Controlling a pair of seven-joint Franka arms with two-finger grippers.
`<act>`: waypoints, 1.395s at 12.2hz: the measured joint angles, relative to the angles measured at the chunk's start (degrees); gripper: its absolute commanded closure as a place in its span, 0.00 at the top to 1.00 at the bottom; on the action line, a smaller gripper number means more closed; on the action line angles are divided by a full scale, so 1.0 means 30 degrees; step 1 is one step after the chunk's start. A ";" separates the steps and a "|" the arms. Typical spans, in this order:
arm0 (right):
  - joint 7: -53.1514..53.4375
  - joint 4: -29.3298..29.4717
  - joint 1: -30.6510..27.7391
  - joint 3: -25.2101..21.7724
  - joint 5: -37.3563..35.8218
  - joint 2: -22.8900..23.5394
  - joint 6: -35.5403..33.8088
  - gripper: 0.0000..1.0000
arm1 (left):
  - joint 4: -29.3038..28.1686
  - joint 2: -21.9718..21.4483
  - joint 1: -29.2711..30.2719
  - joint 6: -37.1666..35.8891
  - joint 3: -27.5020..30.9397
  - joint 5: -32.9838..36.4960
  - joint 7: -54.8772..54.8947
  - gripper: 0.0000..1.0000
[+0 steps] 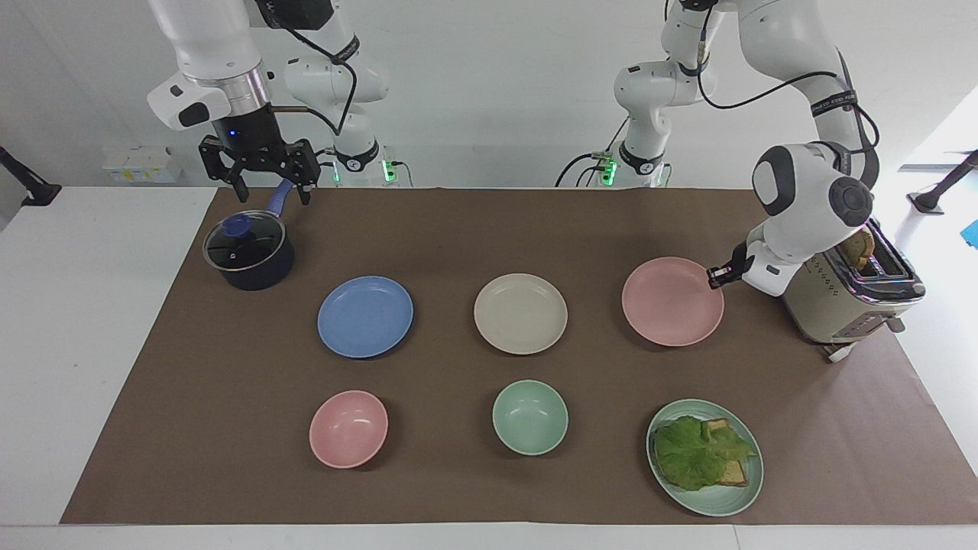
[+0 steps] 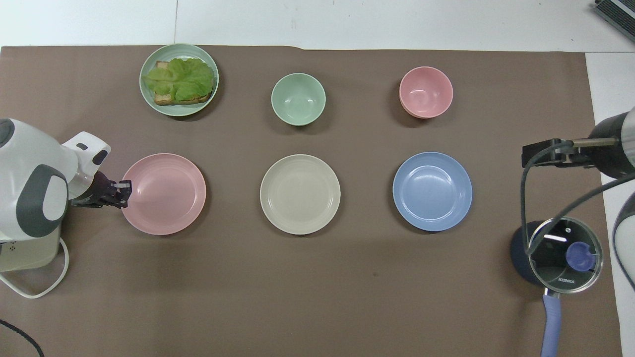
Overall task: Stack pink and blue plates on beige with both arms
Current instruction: 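Carry the pink plate with the left gripper onto the beige plate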
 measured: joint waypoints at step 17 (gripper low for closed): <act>0.0000 0.0000 0.0000 -0.0023 0.0000 0.0000 0.0000 1.00 | -0.1450 0.1297 -0.9240 0.7276 -0.0099 -0.2333 -0.7412 1.00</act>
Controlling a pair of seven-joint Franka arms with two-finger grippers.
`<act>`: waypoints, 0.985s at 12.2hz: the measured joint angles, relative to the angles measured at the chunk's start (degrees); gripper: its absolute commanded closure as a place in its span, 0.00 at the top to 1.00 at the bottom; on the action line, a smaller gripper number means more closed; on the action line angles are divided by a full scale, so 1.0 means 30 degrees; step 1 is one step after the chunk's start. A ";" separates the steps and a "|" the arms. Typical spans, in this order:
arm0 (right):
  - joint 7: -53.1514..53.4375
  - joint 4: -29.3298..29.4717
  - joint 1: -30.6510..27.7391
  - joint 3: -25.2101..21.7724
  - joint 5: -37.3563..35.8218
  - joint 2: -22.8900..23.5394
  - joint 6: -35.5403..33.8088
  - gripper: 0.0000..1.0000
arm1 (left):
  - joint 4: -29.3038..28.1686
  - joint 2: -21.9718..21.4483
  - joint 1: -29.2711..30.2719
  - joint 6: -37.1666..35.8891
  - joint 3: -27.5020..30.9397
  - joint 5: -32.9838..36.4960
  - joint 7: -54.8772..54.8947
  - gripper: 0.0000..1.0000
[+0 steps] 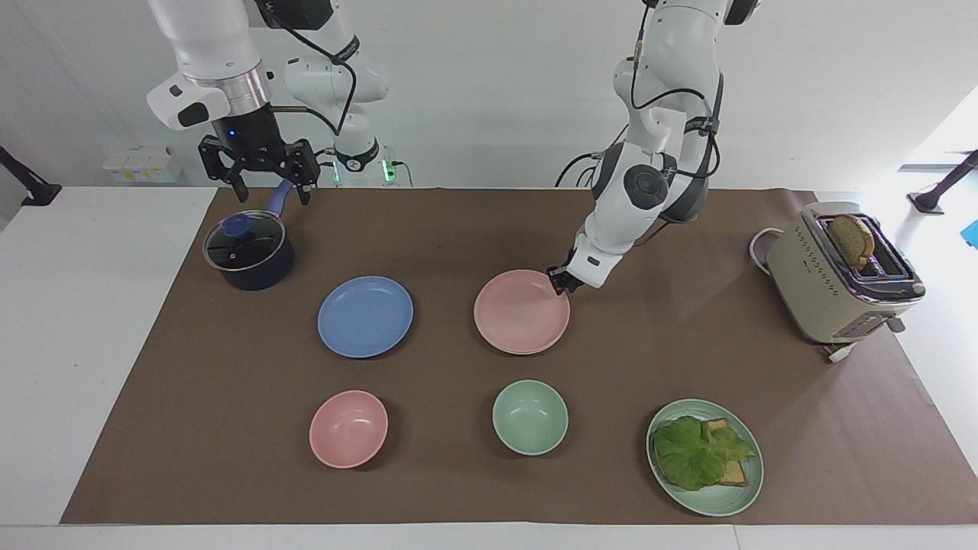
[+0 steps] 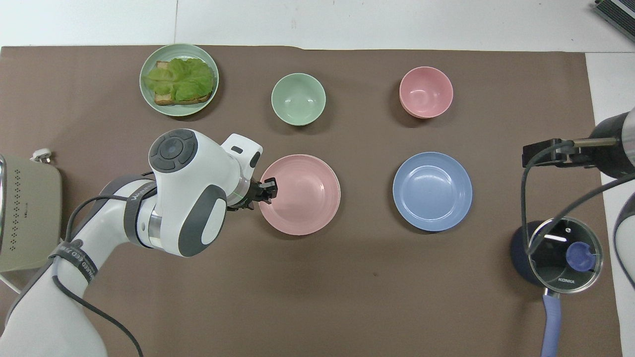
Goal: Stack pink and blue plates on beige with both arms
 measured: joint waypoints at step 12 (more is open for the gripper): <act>0.0000 0.0000 0.0000 -0.0001 0.0000 0.0000 0.0000 1.00 | 0.3524 -0.3339 0.6102 -0.6073 0.0548 0.4501 0.9470 1.00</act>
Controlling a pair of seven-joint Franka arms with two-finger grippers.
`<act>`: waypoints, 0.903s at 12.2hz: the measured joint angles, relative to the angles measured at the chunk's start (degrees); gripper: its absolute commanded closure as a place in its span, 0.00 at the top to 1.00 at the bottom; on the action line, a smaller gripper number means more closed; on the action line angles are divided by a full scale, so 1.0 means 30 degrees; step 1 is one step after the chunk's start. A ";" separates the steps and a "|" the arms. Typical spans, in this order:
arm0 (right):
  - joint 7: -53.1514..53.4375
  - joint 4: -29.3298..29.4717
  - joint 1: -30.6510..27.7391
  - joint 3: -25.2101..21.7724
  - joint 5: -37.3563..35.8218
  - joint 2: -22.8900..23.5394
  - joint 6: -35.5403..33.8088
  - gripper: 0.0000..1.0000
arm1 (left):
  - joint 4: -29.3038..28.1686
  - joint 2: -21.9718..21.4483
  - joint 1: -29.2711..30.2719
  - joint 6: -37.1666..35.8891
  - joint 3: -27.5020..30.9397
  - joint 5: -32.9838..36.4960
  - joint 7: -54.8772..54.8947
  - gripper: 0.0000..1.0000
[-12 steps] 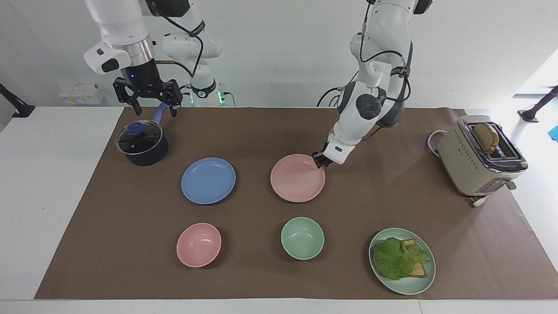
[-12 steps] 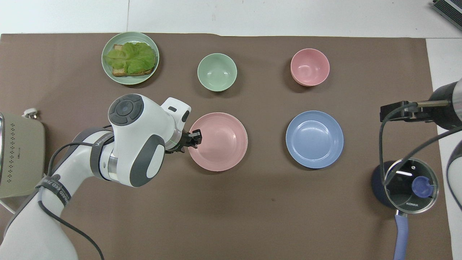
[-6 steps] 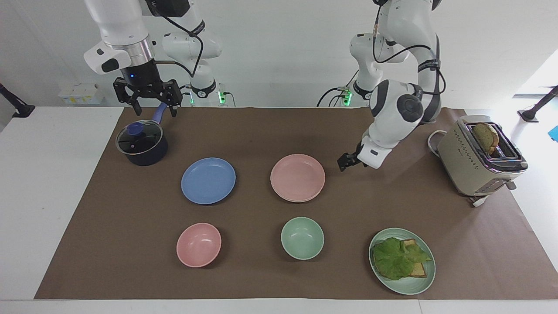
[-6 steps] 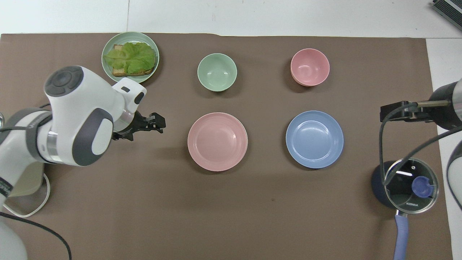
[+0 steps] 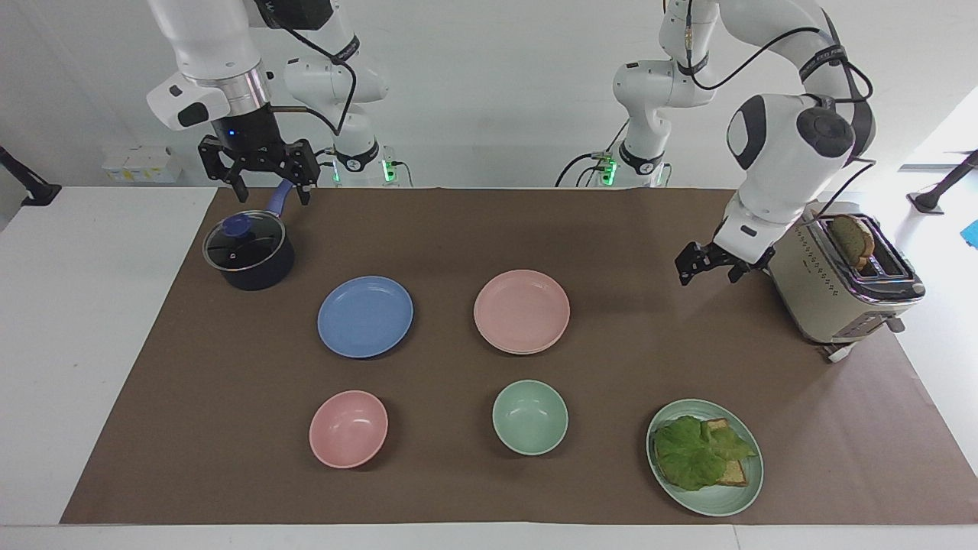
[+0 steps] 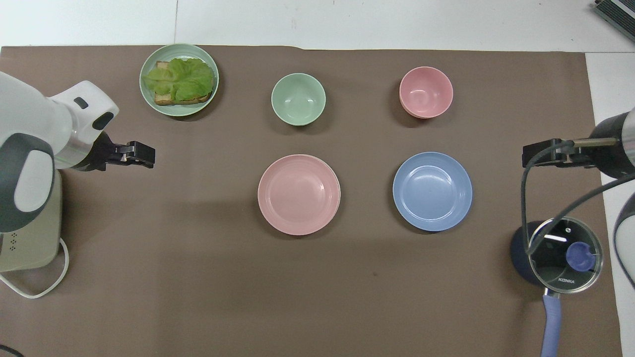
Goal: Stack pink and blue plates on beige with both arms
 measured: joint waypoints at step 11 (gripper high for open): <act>0.0000 -0.0174 -0.0043 -0.0076 0.0000 -0.0009 0.0004 1.00 | 0.2913 -0.1478 0.0020 -0.3207 0.1645 0.0047 0.1831 1.00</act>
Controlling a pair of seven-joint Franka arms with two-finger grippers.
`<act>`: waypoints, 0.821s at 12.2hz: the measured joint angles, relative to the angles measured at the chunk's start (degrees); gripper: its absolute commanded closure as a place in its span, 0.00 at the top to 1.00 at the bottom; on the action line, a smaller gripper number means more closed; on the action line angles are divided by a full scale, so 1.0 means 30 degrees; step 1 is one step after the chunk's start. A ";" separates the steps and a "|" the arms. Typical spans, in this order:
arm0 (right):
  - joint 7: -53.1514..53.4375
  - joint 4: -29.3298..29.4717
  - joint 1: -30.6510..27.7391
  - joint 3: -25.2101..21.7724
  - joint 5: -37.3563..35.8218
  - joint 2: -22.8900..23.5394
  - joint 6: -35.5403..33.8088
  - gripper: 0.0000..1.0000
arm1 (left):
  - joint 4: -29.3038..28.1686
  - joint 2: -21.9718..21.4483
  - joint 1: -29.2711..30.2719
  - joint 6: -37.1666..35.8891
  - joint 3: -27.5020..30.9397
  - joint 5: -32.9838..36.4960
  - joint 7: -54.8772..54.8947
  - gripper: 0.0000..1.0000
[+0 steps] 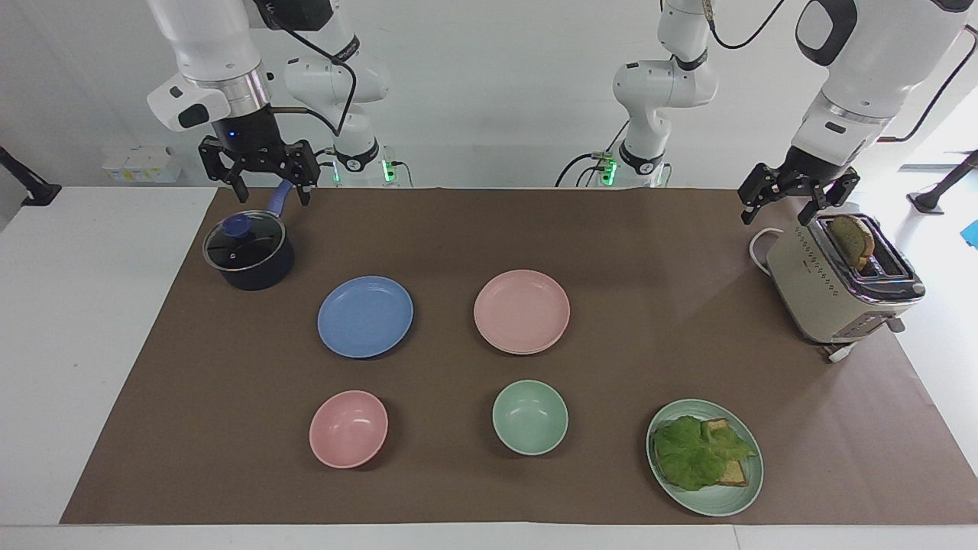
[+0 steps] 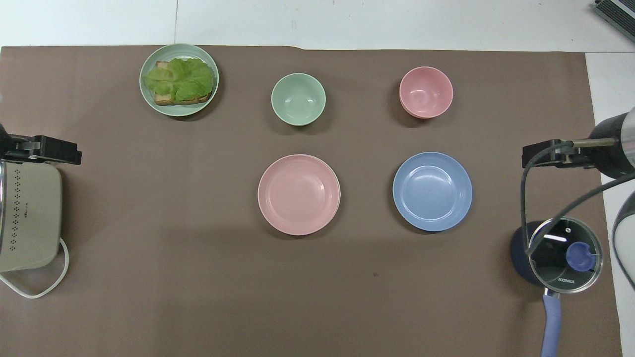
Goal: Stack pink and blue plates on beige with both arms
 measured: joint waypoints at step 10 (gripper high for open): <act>0.0000 -0.4938 -0.0729 -0.0210 0.0000 0.0379 0.4863 1.00 | 0.0000 0.0000 0.0000 -0.0009 -0.0008 0.0000 0.0000 1.00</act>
